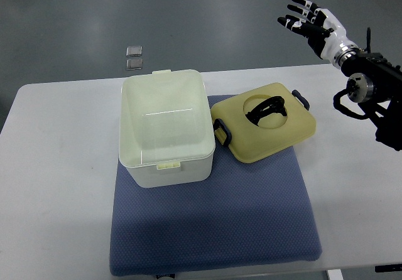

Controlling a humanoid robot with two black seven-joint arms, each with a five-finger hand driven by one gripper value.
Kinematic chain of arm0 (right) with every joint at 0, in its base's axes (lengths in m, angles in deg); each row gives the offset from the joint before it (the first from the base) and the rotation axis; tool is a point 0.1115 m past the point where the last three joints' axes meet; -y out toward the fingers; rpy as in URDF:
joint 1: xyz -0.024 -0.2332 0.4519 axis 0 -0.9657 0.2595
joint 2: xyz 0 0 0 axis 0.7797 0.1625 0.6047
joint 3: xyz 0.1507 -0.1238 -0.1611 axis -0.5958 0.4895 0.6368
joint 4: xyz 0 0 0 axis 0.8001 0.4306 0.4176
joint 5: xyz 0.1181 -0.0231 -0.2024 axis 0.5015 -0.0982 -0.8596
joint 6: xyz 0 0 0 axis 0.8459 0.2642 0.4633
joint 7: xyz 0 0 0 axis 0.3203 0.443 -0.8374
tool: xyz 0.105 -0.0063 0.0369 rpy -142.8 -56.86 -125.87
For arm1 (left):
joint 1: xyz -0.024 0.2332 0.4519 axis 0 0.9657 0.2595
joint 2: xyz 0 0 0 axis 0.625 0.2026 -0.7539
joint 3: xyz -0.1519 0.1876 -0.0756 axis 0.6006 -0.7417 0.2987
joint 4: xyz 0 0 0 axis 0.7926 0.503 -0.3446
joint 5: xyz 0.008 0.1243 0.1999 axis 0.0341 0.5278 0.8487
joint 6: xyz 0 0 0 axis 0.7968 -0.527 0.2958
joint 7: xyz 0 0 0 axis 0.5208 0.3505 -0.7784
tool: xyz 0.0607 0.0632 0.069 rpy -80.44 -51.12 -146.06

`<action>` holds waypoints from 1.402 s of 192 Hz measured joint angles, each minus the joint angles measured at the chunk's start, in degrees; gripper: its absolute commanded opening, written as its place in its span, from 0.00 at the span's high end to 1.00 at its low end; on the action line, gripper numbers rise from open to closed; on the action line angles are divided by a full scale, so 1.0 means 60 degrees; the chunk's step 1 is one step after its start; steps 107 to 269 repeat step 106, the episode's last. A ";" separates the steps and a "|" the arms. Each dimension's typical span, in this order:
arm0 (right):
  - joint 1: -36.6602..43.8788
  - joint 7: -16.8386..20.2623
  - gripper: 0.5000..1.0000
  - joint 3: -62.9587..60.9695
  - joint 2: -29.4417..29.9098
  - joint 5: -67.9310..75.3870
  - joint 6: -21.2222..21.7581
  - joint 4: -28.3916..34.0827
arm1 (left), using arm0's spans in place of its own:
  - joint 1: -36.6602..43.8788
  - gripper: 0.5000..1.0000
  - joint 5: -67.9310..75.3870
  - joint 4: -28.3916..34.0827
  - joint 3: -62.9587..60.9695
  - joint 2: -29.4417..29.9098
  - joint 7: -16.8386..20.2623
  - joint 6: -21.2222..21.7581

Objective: Open white storage box with right hand

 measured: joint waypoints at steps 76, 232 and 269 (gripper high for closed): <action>-0.0410 0.0054 0.16 -0.0021 0.0140 0.0013 0.0055 0.0055 | 0.0007 0.00 0.0003 0.0018 -0.0013 0.0000 0.0000 0.0044; -0.0493 0.0053 0.15 -0.0001 0.0168 0.0008 0.0088 0.0072 | 0.0007 0.00 0.0003 0.0019 -0.0024 0.0000 0.0000 0.0053; -0.0493 0.0053 0.15 -0.0001 0.0168 0.0008 0.0088 0.0072 | 0.0007 0.00 0.0003 0.0019 -0.0024 0.0000 0.0000 0.0053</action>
